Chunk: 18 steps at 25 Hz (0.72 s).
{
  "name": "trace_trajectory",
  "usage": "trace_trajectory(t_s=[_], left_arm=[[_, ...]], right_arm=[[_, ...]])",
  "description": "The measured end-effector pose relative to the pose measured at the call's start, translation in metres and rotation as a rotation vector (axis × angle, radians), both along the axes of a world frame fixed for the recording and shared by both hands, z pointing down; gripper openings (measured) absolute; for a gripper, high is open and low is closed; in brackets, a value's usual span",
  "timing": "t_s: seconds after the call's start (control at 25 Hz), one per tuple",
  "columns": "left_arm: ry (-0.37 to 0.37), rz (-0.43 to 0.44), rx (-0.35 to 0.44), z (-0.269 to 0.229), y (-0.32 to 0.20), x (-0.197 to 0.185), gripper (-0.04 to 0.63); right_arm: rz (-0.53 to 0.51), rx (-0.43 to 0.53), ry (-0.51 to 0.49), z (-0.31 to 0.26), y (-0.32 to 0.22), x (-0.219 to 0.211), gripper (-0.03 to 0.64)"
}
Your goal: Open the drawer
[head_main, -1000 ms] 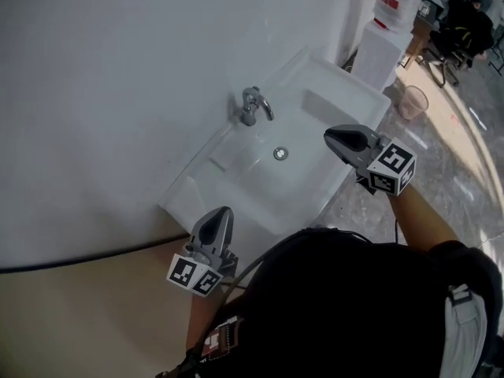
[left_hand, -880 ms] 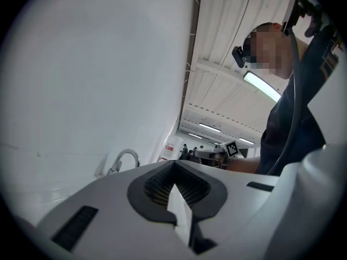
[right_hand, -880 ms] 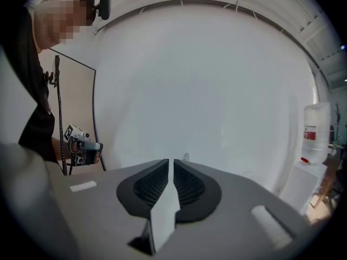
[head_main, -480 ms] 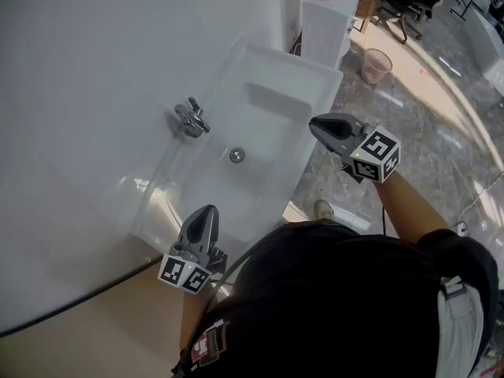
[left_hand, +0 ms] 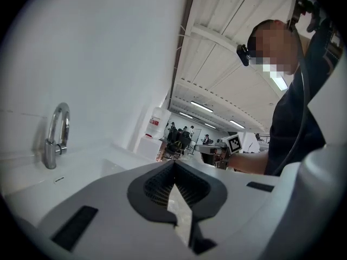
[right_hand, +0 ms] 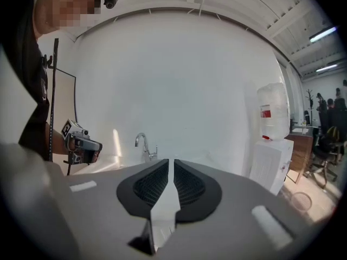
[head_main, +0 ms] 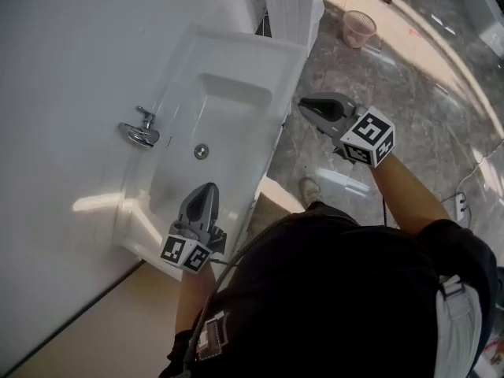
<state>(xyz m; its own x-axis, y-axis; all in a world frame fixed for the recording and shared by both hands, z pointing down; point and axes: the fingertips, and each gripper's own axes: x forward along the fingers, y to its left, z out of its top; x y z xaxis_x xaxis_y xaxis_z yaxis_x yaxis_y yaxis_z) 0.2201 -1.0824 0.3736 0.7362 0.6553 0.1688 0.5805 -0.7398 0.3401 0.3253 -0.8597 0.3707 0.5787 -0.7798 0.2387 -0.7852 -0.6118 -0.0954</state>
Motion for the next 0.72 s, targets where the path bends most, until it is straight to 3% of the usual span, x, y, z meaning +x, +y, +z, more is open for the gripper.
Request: trace_trajectory(t_s=[0.72], left_arm=[[-0.161, 0.25, 0.099, 0.122, 0.137, 0.055, 0.0]], right_arm=[[0.06, -0.046, -0.148, 0.168, 0.068, 0.025, 0.02]])
